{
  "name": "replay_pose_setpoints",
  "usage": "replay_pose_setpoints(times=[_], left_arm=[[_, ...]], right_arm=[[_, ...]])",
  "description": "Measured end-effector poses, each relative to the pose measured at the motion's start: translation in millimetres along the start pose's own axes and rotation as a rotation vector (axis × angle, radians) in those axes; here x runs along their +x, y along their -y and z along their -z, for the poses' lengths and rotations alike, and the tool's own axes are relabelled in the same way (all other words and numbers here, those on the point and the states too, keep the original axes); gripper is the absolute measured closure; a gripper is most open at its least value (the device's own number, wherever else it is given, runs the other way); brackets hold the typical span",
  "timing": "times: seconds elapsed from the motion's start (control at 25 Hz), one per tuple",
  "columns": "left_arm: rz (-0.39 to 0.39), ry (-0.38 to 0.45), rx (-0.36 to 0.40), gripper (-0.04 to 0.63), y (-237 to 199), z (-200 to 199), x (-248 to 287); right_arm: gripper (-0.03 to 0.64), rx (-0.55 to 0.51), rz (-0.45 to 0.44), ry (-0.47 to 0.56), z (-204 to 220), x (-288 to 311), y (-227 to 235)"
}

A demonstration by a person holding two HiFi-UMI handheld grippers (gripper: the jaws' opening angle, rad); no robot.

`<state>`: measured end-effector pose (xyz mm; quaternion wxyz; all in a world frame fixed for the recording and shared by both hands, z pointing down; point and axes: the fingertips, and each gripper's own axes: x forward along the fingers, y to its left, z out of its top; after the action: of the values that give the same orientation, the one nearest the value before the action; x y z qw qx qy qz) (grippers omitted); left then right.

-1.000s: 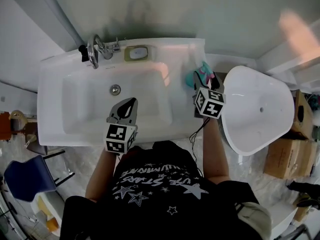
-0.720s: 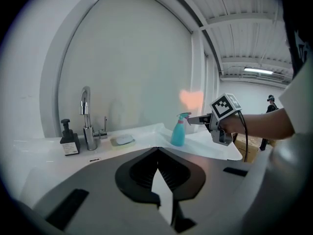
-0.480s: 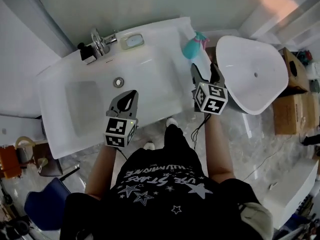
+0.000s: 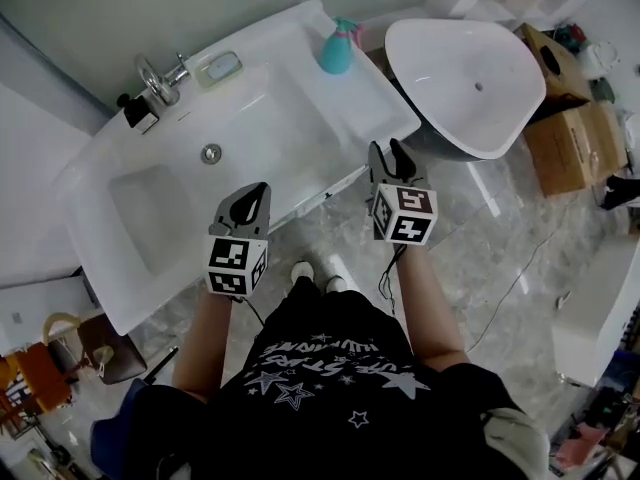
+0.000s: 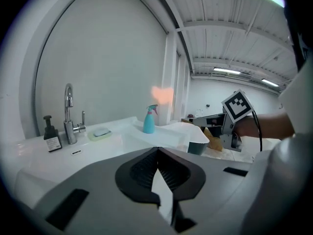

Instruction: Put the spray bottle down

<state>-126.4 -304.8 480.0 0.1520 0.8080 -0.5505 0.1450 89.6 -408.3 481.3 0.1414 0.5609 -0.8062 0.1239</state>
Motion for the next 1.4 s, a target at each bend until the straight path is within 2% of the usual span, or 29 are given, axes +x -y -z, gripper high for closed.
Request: replay_pose_setpoints(times=[0.2,0.28,0.6,0.8,1.4], left_arm=[[0.012,0.006,0.006,0.58,26.4,2.6,-7.2],[0.013,0.002,0.009,0.58,40.5,7.0,-13.3],[0.026,-0.005,0.035,0.58,108.3,29.6,-47.7],[0.023,0.009,0.04,0.58,145.4,42.1,-78.0],[0.006,0.028,0.04,0.58,223.2,85.4,-175.1]], right_arm=[[0.588,0.051,0.044,0.003,14.3,-29.8,14.7],[0.603,0.059,0.038,0.001,20.9,-46.1,17.5],[0.604,0.007,-0.006,-0.027,55.5,-127.7,29.3],[0.604,0.011,-0.005,-0.028,75.0,-178.4,39.0],[0.606,-0.002,-0.035,0.007,112.3,-307.9,29.0]])
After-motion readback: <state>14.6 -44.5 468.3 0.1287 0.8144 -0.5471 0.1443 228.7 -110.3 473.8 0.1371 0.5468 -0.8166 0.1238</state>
